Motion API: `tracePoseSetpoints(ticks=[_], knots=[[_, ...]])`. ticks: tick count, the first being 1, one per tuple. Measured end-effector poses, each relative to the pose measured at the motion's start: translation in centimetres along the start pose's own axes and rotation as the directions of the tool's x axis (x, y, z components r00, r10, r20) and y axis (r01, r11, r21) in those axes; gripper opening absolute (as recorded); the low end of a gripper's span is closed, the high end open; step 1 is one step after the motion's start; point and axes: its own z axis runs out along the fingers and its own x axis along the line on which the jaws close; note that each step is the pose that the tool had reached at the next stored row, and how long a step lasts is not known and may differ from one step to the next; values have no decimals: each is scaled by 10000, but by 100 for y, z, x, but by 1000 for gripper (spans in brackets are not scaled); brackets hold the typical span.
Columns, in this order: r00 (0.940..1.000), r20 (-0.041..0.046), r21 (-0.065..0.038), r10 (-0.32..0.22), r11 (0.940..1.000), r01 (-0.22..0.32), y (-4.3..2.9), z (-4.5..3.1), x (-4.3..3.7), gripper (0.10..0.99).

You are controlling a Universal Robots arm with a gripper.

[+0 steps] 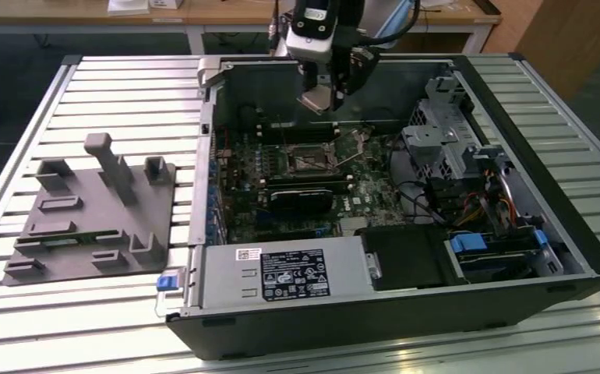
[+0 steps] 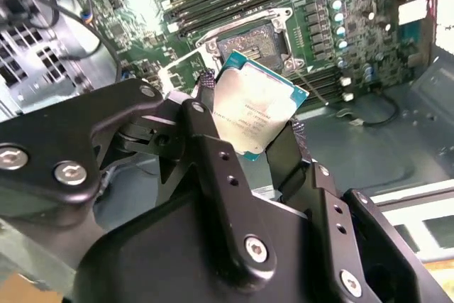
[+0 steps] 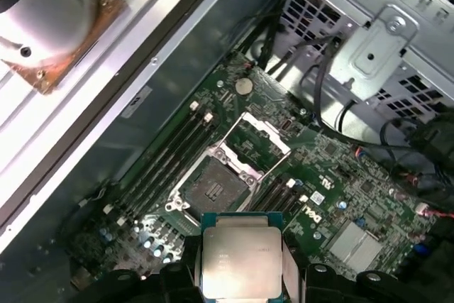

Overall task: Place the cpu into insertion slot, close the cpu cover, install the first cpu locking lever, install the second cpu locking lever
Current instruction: 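Place the cpu into insertion slot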

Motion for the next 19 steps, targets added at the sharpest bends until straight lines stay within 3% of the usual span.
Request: tracePoseSetpoints(ticks=[5, 9, 14, 19], knots=[[9959, 81, -18, 905, 9959, -904, -1, 16, 0, 537], [9865, 145, -39, 1631, 9866, -1631, -3, 33, -1, 537], [9680, 225, -69, 2500, 9682, -2499, -5, 55, -1, 537], [9409, 297, -109, 3373, 9414, -3371, -7, 83, -1, 537]])
